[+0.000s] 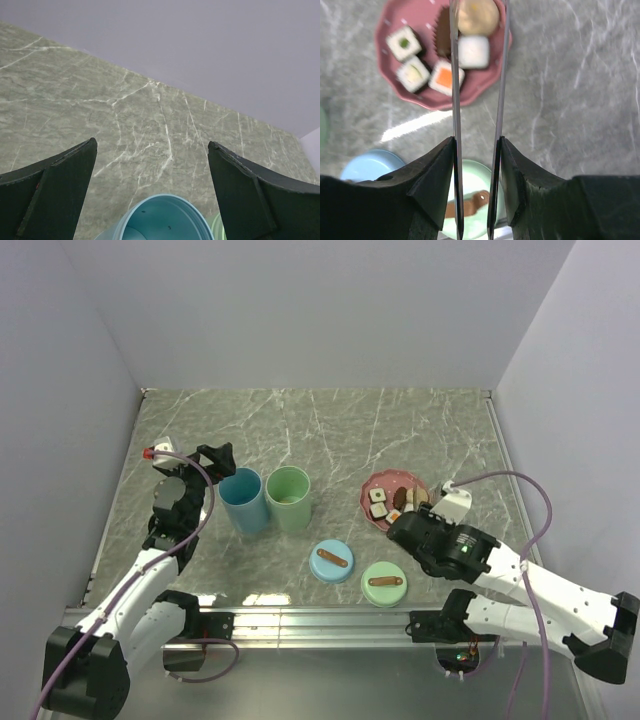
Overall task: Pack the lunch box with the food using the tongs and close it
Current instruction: Pick up the food using the clamp
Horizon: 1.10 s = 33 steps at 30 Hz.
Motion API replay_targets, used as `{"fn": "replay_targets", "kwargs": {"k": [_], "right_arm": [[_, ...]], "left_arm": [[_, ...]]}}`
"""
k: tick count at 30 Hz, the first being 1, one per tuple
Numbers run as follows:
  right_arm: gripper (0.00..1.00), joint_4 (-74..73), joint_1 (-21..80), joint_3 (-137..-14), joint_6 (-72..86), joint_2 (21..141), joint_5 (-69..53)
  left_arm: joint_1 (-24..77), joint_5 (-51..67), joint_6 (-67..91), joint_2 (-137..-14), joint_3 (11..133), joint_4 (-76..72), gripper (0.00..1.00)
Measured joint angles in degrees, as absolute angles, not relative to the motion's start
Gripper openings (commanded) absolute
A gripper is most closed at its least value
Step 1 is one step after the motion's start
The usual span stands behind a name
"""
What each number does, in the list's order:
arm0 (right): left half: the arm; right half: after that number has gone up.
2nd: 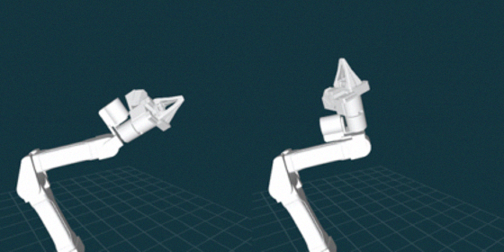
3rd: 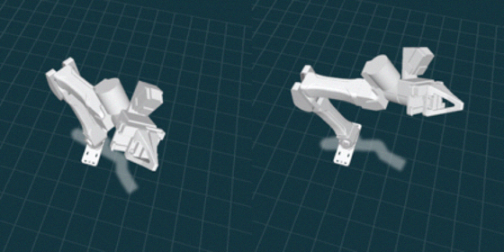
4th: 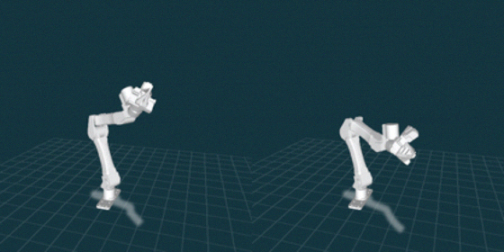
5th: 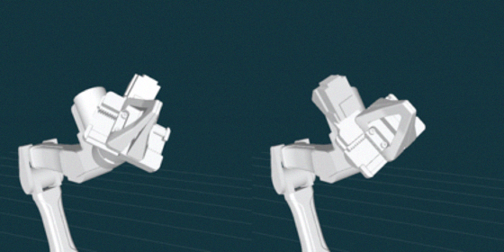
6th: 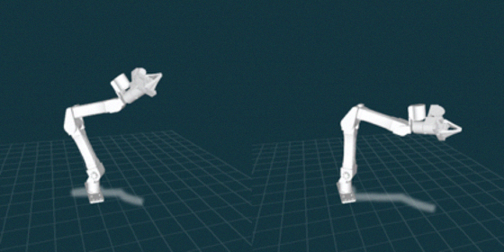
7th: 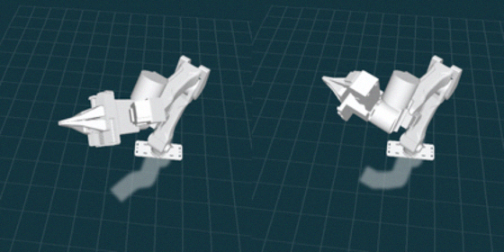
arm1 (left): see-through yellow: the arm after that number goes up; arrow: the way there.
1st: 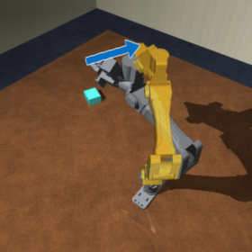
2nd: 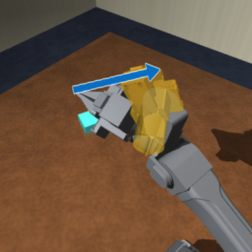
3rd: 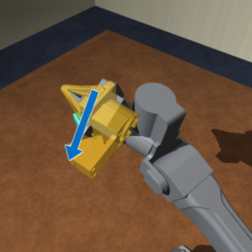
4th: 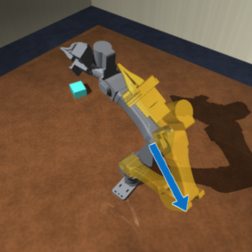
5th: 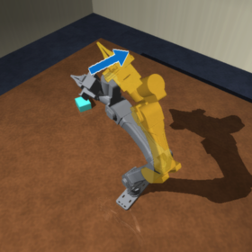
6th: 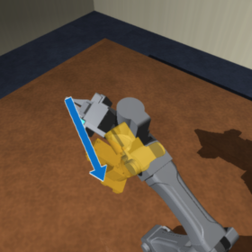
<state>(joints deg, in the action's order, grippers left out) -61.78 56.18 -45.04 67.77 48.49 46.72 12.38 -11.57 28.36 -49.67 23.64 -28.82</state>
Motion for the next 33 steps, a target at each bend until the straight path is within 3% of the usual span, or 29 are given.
{"fn": "replay_targets", "kwargs": {"k": [9, 20, 33], "right_arm": [[0.47, -62.43, 56.47, -39.75, 71.26, 49.08, 42.46], [0.47, -60.49, 56.49, -39.75, 69.67, 43.18, 43.88], [0.48, -58.98, 56.47, -39.75, 68.86, 44.05, 43.99]], "left_arm": [[12.38, -11.33, 28.38, -48.10, 23.64, -28.84, 1.00], [12.38, -11.33, 28.38, -47.09, 23.64, -28.67, 0.99], [12.38, -11.33, 28.38, -46.94, 23.62, -28.16, 0.99]]}}
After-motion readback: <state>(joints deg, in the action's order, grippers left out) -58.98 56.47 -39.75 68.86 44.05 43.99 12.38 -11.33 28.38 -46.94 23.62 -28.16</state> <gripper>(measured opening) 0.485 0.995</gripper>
